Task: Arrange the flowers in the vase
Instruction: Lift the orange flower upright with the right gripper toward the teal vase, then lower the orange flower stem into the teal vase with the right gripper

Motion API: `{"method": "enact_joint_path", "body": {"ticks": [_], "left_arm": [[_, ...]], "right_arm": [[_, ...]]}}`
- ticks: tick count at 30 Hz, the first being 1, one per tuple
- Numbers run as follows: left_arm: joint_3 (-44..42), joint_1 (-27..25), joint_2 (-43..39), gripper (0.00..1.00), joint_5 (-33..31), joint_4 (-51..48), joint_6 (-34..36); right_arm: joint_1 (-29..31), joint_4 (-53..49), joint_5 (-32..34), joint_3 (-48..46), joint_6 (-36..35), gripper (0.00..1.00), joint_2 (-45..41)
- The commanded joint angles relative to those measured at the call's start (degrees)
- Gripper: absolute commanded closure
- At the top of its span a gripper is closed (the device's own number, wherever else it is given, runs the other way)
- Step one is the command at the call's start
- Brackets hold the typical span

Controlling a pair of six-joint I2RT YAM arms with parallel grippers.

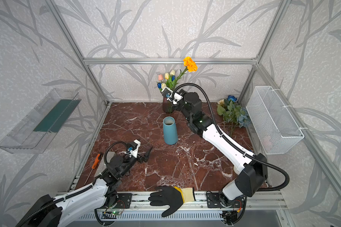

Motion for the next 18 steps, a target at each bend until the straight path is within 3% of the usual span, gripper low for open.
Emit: {"method": "enact_joint_path", "body": {"ticks": [1, 18], "left_arm": [[1.88, -0.19, 0.22, 0.08, 0.17, 0.04, 0.46], [2.14, -0.2, 0.16, 0.08, -1.16, -0.57, 1.33]], "right_arm": [[0.01, 0.5, 0.34, -1.48, -0.74, 1.0, -0.14], [4.62, 0.12, -5.51, -14.18, -1.53, 1.0, -0.79]]}}
